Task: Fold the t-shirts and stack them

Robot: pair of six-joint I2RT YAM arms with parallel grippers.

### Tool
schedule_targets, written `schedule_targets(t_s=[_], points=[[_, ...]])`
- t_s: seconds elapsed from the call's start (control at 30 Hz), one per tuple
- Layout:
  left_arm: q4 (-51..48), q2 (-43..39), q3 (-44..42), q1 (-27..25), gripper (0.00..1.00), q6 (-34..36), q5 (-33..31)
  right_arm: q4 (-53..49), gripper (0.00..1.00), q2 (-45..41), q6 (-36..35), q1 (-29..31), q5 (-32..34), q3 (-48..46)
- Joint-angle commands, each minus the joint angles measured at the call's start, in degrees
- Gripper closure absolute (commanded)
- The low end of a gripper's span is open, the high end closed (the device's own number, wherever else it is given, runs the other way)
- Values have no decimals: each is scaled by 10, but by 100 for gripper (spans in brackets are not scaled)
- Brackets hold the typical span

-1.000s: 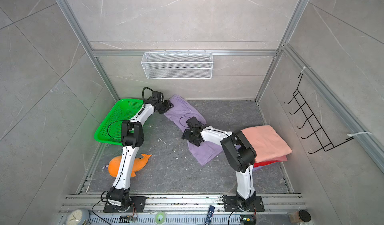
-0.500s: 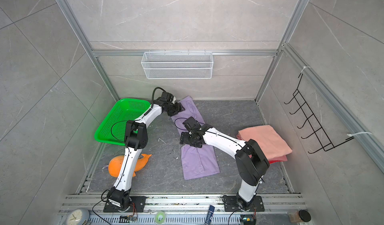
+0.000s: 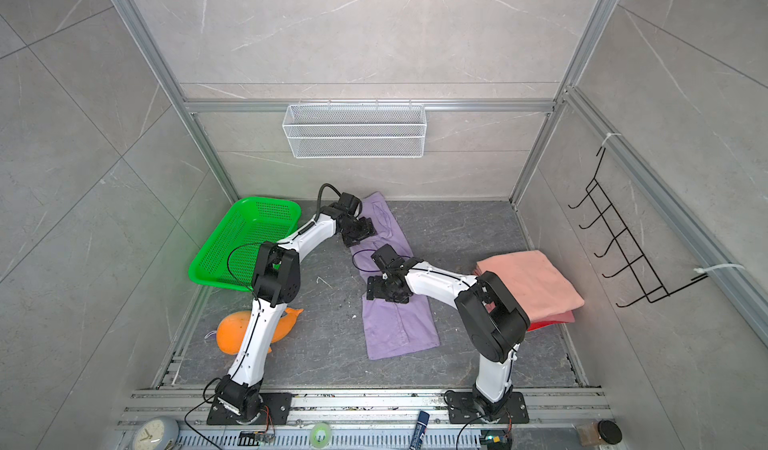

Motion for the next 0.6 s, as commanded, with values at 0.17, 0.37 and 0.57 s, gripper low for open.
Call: schedule_targets(t_s=[0.17, 0.37, 0.57], points=[[4, 94, 77, 2, 22, 13, 42, 62, 17, 36, -7, 32, -56, -71], [60, 154, 138, 2, 22, 40, 119, 82, 18, 65, -10, 51, -71, -85], [34, 146, 128, 12, 22, 39, 42, 44, 19, 65, -36, 50, -44, -106]])
